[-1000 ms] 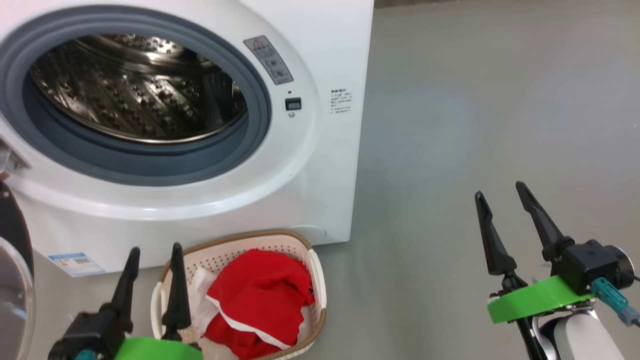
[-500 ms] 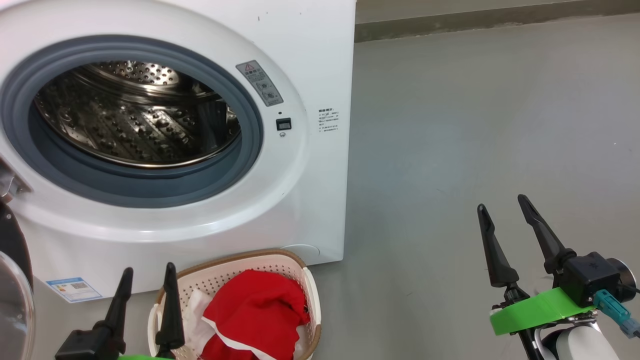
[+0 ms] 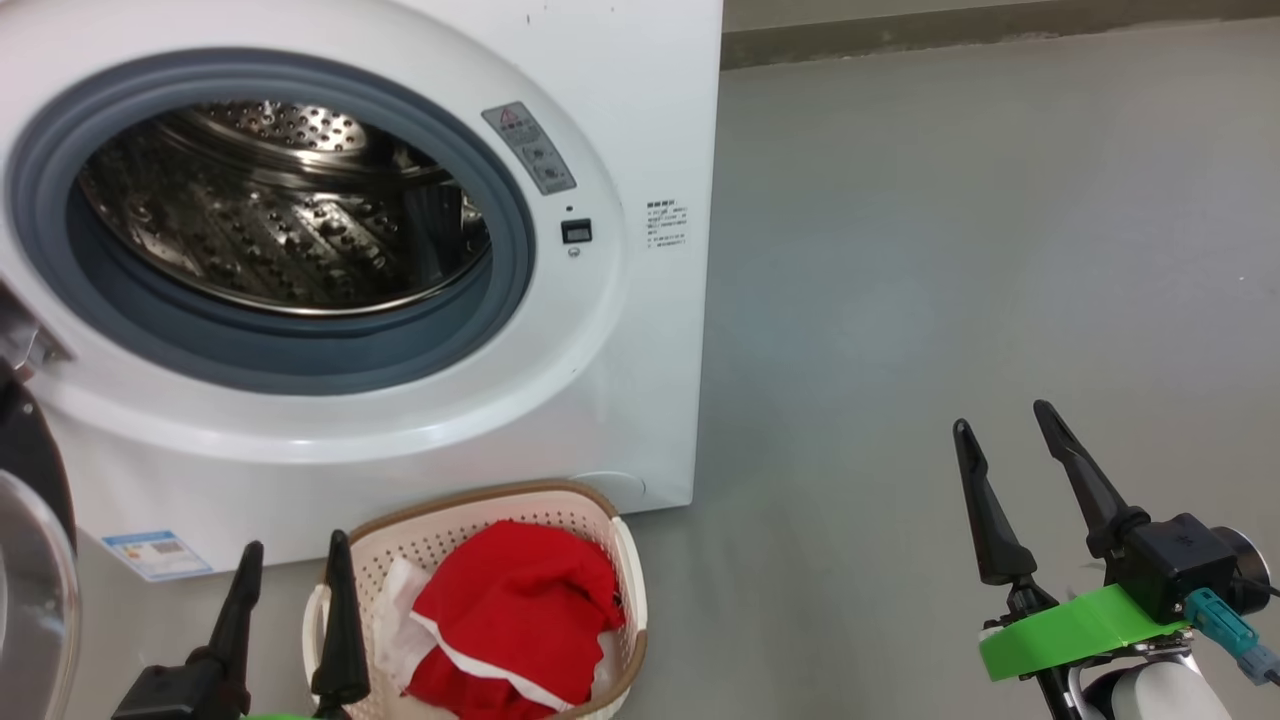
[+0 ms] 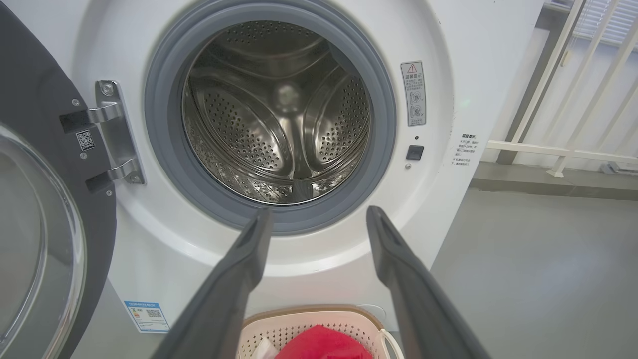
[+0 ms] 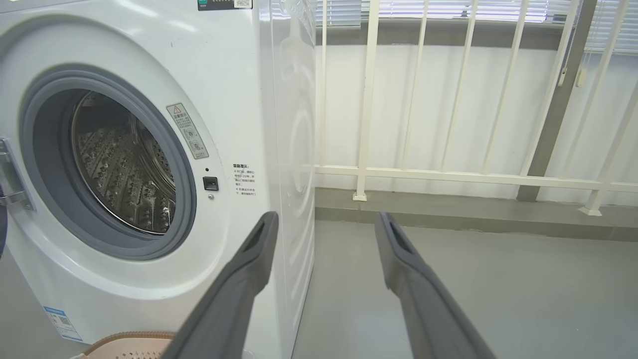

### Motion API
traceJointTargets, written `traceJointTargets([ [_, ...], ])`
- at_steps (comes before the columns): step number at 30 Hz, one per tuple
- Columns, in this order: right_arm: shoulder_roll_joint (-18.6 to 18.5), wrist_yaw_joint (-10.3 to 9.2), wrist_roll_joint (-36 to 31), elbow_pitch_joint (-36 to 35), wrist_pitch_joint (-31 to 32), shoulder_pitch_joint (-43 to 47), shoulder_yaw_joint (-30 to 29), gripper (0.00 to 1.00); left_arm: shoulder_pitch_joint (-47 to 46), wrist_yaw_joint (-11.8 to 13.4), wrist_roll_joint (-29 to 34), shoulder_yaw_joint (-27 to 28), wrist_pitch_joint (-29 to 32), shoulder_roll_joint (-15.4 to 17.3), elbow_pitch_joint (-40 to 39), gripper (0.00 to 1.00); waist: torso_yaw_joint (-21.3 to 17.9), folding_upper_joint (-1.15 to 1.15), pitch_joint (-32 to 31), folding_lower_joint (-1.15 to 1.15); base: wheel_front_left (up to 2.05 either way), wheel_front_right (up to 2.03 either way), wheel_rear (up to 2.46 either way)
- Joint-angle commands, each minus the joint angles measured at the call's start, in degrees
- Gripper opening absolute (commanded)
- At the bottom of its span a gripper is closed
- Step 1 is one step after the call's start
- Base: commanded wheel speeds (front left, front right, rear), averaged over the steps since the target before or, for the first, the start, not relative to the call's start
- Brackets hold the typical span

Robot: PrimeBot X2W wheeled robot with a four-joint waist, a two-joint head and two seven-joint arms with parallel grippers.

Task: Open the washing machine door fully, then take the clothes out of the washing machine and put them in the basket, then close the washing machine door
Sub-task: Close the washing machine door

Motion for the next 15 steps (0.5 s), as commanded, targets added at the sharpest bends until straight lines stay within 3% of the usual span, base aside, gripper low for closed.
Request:
traceJointTargets([
  [1,-0.09,0.28,0.43,-1.38,-0.36,-0.96,1.42,1.0,-1.19,0.26,0.57,1.71,-0.05,0.8,-1.87,1.0,0.17,0.0,0.09,0.0,-1.24,1.24,0.0],
  [15,-0.09,0.28,0.49,-0.84,-0.36,-1.48,1.76,1.0,-1.51,-0.42,-0.01,0.57,-0.27,1.29,-2.34,1.0,0.43,0.0,0.82,0.0,-1.64,1.63,0.01],
])
